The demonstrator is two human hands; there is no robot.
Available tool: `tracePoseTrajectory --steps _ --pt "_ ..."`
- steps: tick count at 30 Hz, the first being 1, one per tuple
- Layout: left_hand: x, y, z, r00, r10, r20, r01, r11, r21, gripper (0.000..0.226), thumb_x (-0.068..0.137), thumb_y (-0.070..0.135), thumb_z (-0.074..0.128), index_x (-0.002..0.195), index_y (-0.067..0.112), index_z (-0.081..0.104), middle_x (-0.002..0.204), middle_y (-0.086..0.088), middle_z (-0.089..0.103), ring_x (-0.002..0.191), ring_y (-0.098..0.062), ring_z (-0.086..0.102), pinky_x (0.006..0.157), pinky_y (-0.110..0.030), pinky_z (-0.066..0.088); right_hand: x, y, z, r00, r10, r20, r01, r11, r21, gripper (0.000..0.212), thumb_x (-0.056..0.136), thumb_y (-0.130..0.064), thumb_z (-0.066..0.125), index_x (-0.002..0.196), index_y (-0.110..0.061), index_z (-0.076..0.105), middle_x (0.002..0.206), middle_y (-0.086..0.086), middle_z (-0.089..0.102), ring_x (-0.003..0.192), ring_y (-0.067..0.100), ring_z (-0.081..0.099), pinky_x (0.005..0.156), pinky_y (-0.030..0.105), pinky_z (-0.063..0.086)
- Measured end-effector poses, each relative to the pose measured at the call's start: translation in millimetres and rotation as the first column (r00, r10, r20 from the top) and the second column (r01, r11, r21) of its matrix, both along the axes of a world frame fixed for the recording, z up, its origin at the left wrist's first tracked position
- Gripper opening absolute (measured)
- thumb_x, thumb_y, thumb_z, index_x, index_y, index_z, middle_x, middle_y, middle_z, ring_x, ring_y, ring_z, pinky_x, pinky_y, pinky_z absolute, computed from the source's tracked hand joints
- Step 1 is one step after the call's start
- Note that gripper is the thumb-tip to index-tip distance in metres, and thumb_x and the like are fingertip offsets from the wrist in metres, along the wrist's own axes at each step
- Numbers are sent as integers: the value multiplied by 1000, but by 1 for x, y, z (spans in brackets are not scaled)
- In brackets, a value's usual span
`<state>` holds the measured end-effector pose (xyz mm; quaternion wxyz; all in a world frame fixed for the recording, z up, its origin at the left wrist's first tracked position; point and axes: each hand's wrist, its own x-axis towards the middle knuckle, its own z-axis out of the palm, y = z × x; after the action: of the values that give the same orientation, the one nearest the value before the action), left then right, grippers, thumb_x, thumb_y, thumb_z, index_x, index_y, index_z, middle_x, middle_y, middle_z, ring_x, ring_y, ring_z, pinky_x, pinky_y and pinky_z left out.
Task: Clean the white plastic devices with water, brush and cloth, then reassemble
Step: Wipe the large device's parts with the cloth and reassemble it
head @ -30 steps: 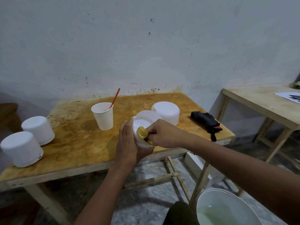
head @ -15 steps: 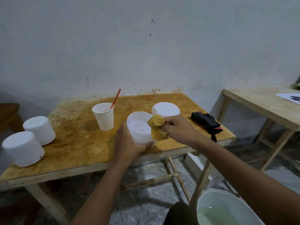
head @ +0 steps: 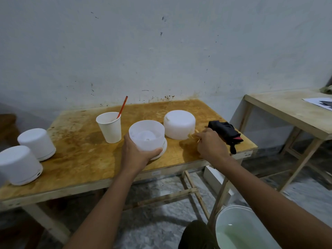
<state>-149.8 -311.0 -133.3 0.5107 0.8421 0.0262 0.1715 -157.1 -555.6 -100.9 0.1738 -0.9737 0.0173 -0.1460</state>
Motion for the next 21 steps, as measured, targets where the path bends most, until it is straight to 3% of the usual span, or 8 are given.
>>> tracePoseTrajectory --steps 3,6,9,12,15,18,21 --pt "2 1 1 1000 -6 -9 6 1000 -1 120 49 46 94 142 21 21 141 0 40 127 -19 41 96 -33 42 8 -1 -12 998 -47 -34 42 987 -152 37 94 -5 42 123 -12 63 123 9 49 112 26 45 80 32 45" --pt "4 1 2 1000 -2 -31 3 1000 8 122 50 46 94 143 20 20 143 -2 39 130 -21 40 102 -41 44 14 -5 -17 994 -113 -12 108 974 -198 36 94 -4 40 126 -9 55 126 13 46 113 28 42 86 34 43" --pt "5 1 2 999 -6 -38 6 1000 13 122 50 46 95 143 20 20 143 -3 39 131 -22 40 104 -43 44 22 -15 -18 985 -170 15 169 968 -185 35 94 -3 39 127 -6 51 126 16 44 114 31 40 88 36 42" --pt "6 2 2 999 -8 -38 8 1000 10 122 50 46 94 142 20 20 143 -3 38 131 -22 39 104 -42 43 30 -19 -17 982 -178 -66 170 980 -105 33 96 -7 38 127 -6 50 124 15 41 113 32 39 89 39 42" --pt "5 1 3 999 -10 -40 11 1000 6 122 50 45 94 143 20 19 143 -3 38 131 -22 39 104 -41 42 32 -23 -10 975 -96 -200 86 995 -59 37 95 -21 42 129 -10 54 126 14 45 112 31 44 93 44 46" --pt "4 2 2 999 -8 -32 9 1000 11 122 50 44 95 143 19 20 143 -2 39 130 -21 39 102 -39 42 28 -23 9 959 -79 -271 61 996 -72 45 93 -40 45 131 -18 57 126 8 59 108 28 57 95 47 48" --pt "5 2 1 999 -5 -33 5 1000 9 121 50 45 95 142 19 20 142 -2 39 130 -20 39 102 -39 42 30 -21 26 976 -132 -172 105 982 -159 48 92 -50 44 128 -24 61 125 2 63 112 25 58 100 47 42"
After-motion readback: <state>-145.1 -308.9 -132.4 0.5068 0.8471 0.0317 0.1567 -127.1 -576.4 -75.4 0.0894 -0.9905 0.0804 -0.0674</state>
